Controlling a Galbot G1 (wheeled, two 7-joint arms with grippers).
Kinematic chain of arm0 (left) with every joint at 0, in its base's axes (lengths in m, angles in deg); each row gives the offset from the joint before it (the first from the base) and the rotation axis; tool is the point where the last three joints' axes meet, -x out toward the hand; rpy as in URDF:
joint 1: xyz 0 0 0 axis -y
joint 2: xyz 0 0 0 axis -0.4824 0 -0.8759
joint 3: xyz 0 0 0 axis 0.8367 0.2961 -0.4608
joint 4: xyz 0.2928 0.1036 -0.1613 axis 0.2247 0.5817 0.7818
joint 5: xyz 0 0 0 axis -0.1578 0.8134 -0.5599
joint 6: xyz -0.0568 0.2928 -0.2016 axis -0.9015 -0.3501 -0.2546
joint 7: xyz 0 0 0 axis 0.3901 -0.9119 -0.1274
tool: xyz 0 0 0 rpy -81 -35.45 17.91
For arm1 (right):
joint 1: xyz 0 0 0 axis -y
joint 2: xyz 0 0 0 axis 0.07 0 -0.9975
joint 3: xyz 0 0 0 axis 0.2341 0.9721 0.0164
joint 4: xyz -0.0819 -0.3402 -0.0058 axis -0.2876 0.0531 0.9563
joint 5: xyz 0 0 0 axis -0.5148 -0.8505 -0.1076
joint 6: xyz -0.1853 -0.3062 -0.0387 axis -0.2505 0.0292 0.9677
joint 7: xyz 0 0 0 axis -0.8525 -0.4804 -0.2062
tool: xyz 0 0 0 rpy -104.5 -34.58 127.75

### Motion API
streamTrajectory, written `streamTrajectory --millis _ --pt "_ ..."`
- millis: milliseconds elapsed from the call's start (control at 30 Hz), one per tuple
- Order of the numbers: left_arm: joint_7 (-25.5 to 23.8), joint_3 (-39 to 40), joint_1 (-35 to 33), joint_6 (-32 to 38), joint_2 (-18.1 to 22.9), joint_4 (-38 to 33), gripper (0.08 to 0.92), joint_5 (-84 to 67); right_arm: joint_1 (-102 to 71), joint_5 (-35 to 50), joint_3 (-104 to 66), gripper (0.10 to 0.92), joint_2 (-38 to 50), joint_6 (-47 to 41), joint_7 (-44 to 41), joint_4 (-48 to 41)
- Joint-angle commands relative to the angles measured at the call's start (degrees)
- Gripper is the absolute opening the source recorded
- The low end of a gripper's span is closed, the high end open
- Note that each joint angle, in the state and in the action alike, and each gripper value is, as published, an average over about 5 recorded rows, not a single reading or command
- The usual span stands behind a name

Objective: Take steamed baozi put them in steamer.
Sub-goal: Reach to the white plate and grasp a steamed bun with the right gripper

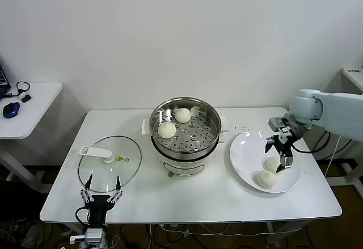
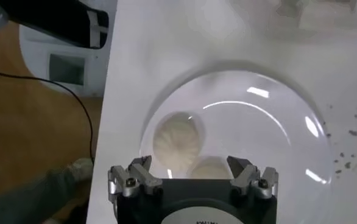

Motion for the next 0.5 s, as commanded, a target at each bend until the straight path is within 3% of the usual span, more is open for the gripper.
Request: streamTrajectory --millis 33,500 --pt "0.2 -0.1 0.0 0.2 0.9 0.4 0.823 0.2 -8.3 -3.4 -4.5 0.823 2.0 -0.4 0.3 -0.3" --pt "0.2 -0.2 0.0 0.3 0.7 0.4 0.823 0.3 -13.8 -5.2 -9.3 0.823 0.4 -0.9 1.2 -3.0"
